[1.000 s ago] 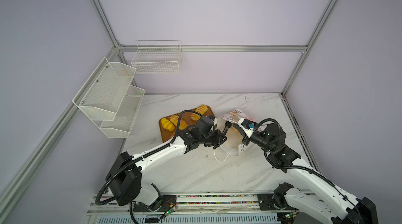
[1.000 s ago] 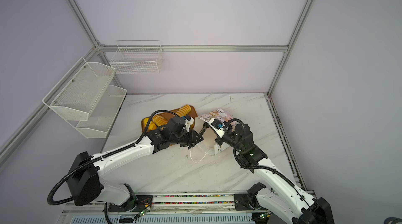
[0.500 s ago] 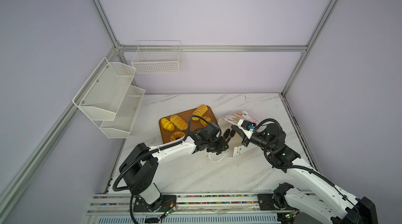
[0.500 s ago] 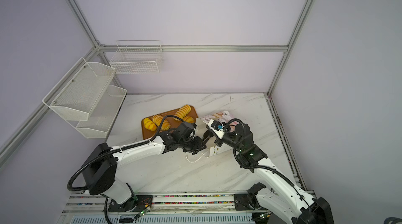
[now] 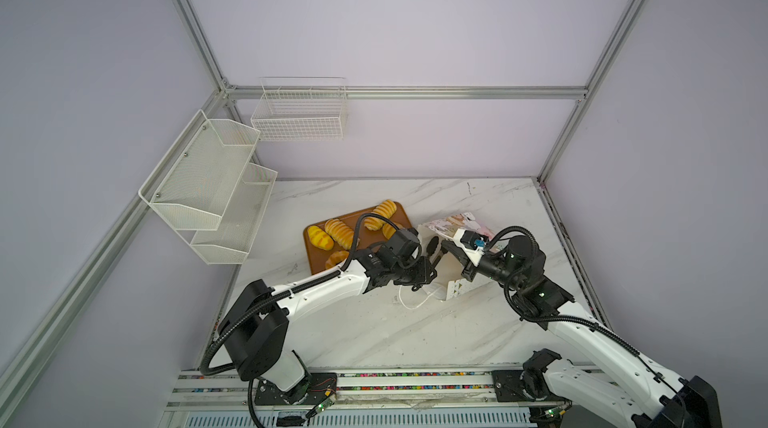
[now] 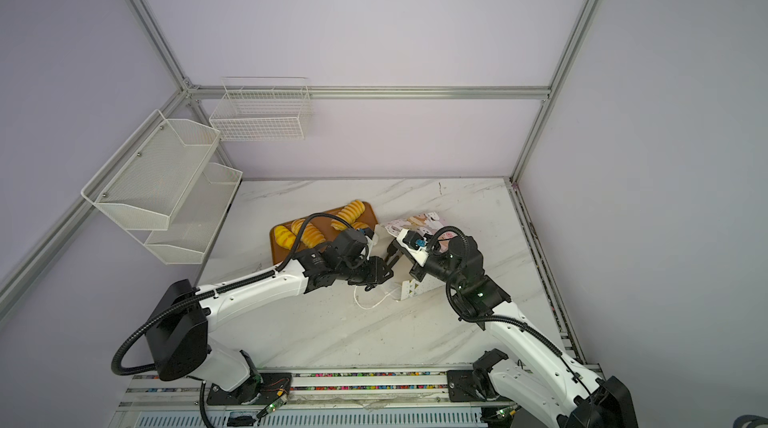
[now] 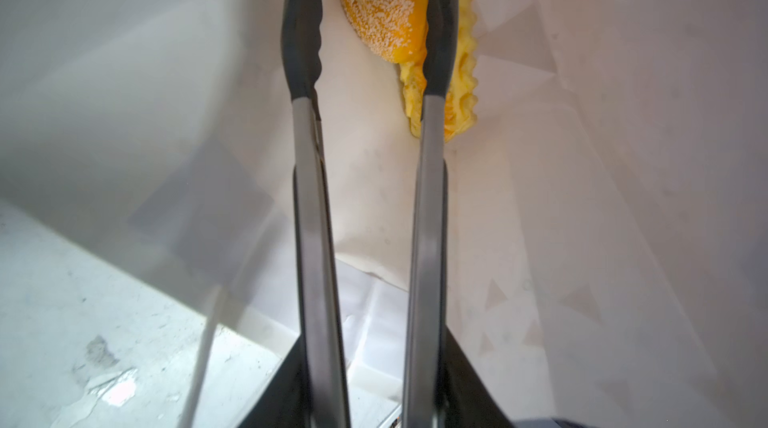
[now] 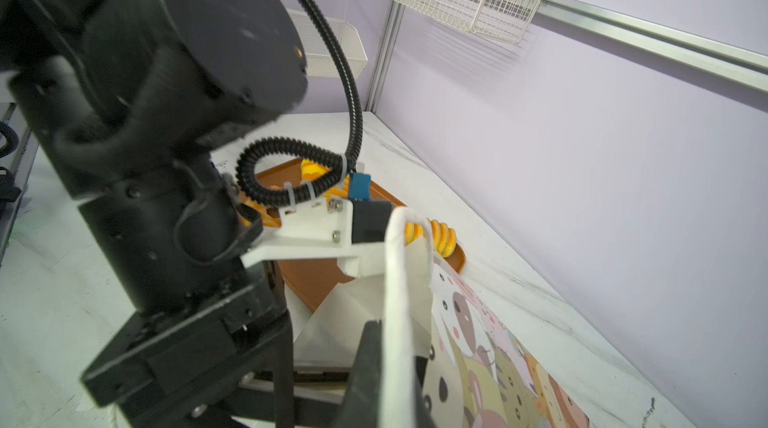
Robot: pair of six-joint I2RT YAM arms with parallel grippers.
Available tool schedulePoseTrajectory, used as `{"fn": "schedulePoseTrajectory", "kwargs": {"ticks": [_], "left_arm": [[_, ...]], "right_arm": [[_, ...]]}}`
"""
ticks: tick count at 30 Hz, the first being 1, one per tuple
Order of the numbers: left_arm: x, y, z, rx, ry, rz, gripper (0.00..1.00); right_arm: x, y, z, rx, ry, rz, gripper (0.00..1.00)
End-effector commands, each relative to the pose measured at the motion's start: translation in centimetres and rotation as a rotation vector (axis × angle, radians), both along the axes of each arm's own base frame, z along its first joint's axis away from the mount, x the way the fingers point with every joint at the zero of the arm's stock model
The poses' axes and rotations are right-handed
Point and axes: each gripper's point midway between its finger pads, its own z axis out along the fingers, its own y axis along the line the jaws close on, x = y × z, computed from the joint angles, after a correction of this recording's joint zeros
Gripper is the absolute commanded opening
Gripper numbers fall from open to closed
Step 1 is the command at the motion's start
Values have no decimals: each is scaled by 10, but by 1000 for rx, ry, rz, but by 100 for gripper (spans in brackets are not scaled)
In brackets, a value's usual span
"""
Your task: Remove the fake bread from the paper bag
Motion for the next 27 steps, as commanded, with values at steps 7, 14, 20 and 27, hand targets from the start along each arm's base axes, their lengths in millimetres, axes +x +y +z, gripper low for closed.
{"fn": "schedulePoseTrajectory", "kwargs": {"ticks": [7, 14, 20, 27], "left_arm": [[-16, -3, 34, -46, -127, -75, 39], [-12, -30, 21, -70, -52, -96, 39], [-9, -46, 22, -82, -57, -135, 41], [2, -61, 20, -83, -45, -131, 45]], "right_arm": [[6, 2, 15, 24, -26, -6, 0], [5, 3, 21, 36, -31, 4, 0], [2, 2, 22, 42, -33, 11, 0], [0, 5, 24, 47, -33, 32, 0]]}}
